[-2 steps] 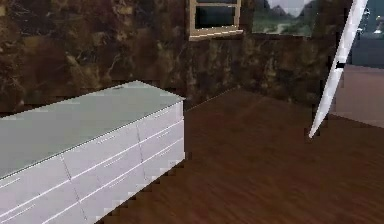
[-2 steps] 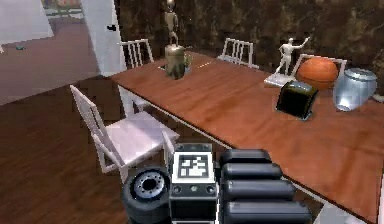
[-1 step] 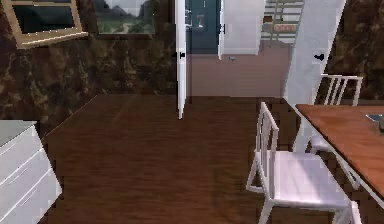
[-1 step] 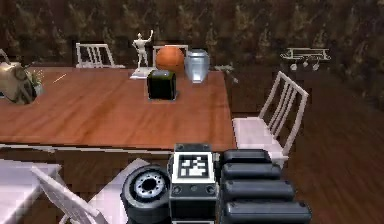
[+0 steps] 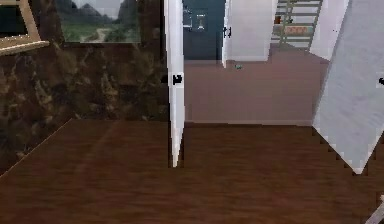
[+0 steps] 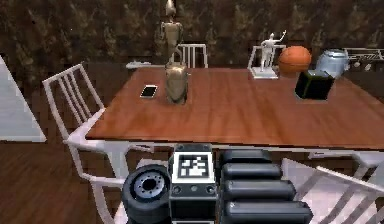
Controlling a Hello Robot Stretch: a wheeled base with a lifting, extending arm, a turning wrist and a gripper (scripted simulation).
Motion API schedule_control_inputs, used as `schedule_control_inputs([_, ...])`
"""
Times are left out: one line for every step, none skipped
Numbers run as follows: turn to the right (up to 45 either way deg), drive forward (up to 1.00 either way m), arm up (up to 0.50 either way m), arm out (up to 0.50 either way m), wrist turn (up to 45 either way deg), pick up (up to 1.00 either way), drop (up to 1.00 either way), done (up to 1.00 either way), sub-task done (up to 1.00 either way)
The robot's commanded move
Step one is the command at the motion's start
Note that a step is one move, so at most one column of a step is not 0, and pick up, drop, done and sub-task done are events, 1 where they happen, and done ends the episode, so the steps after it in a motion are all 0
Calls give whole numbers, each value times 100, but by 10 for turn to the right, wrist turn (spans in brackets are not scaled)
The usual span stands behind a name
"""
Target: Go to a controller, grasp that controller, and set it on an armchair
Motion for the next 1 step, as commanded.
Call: schedule_control_inputs([90,0,0,0,0,0,0,0,0])
